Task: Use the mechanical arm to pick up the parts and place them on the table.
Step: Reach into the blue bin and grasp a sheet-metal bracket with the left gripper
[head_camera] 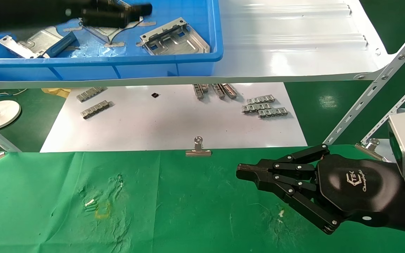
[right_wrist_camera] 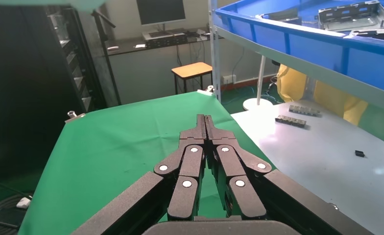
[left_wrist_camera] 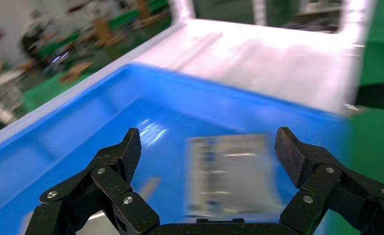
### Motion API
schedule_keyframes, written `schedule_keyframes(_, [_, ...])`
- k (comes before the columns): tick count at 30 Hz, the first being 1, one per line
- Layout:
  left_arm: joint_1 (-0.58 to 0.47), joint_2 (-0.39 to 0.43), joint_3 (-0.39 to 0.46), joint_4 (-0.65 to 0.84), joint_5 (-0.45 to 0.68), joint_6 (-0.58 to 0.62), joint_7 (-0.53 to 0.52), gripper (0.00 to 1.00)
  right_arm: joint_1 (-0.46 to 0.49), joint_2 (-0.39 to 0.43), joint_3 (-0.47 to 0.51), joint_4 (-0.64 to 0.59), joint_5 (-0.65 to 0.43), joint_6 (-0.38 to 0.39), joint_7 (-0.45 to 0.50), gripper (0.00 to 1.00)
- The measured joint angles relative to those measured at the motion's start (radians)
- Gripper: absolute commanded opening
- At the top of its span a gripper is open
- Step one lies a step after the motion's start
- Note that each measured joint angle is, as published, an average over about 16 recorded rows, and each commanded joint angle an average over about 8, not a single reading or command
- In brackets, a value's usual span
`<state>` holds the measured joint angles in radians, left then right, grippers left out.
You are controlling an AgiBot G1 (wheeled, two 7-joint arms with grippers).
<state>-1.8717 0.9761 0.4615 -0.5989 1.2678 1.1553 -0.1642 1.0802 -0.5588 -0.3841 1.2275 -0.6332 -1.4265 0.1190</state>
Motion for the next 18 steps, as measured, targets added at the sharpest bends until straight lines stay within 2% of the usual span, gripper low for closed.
schedule_keyframes(2, [-0.052,0.044,0.018,0.105,0.044,-0.063,0.017,1.00,0.000,0.000,0.000,0.000,0.000,0.000,0.000,0.00])
schedule_keyframes(3, [-0.076,0.064,0.026,0.155,0.064,-0.095,0.024,1.00,0.000,0.000,0.000,0.000,0.000,0.000,0.000,0.04])
schedule_keyframes(4, [-0.097,0.083,0.033,0.201,0.082,-0.127,0.031,1.00,0.000,0.000,0.000,0.000,0.000,0.000,0.000,0.17])
schedule_keyframes(10, [-0.183,0.175,0.069,0.417,0.166,-0.303,0.048,0.27,0.000,0.000,0.000,0.000,0.000,0.000,0.000,0.91])
schedule_keyframes(11, [-0.192,0.187,0.073,0.442,0.176,-0.326,0.048,0.15,0.000,0.000,0.000,0.000,0.000,0.000,0.000,1.00])
schedule_keyframes(12, [-0.199,0.198,0.078,0.465,0.185,-0.346,0.047,0.02,0.000,0.000,0.000,0.000,0.000,0.000,0.000,1.00])
schedule_keyframes(13, [-0.205,0.207,0.082,0.485,0.192,-0.362,0.046,0.00,0.000,0.000,0.000,0.000,0.000,0.000,0.000,1.00])
schedule_keyframes(18, [-0.227,0.235,0.099,0.555,0.220,-0.396,0.032,0.00,0.000,0.000,0.000,0.000,0.000,0.000,0.000,1.00])
